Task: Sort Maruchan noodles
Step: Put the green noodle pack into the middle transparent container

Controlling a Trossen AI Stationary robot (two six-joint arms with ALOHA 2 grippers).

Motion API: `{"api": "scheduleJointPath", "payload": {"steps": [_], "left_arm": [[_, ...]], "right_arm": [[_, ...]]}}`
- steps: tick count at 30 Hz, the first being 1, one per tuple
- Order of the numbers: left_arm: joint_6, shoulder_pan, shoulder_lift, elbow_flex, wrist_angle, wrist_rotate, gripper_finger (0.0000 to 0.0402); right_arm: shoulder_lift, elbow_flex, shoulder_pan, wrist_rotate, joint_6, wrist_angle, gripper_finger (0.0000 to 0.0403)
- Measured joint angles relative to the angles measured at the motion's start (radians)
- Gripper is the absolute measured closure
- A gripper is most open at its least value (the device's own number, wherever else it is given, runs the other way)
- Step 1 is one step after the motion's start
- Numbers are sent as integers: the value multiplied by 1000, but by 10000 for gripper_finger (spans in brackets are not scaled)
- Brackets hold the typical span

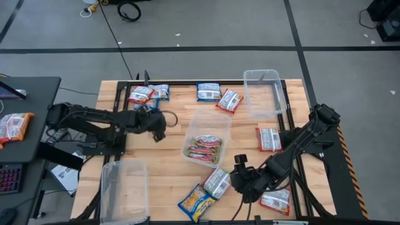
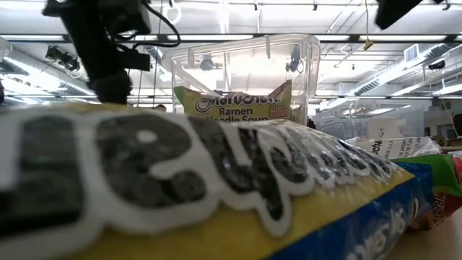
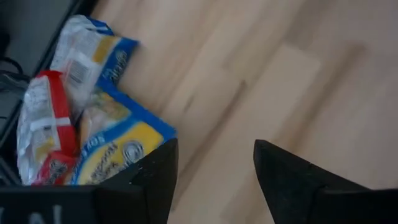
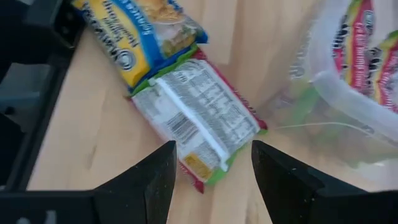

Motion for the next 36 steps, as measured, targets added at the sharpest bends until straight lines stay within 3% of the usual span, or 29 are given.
{"api": "scheduleJointPath", "payload": {"steps": [4, 8, 15, 22, 28, 32, 36], "left_arm": [[47, 85, 28, 0, 94, 73, 200], [182, 48, 97, 0, 184, 157, 205], [242, -77, 180, 0, 257, 112, 205], [204, -104, 184, 0, 223, 96, 205], [183, -113, 184, 0, 209, 96, 205], [172, -113, 184, 0, 197, 96, 205], [161, -113, 184, 0, 194, 96, 205]], "right_arm": [[0, 0, -5, 44, 7, -3, 190], [0, -28, -6, 64, 19, 29, 190], [1, -223, 16, -45, -163, 378, 190], [34, -296, 31, 10, -376, 485, 190], [215, -255, 36, -1, -483, 499, 190], [296, -181, 44, 148, -512, 447, 190], [338, -154, 40, 176, -503, 439, 196]]}}
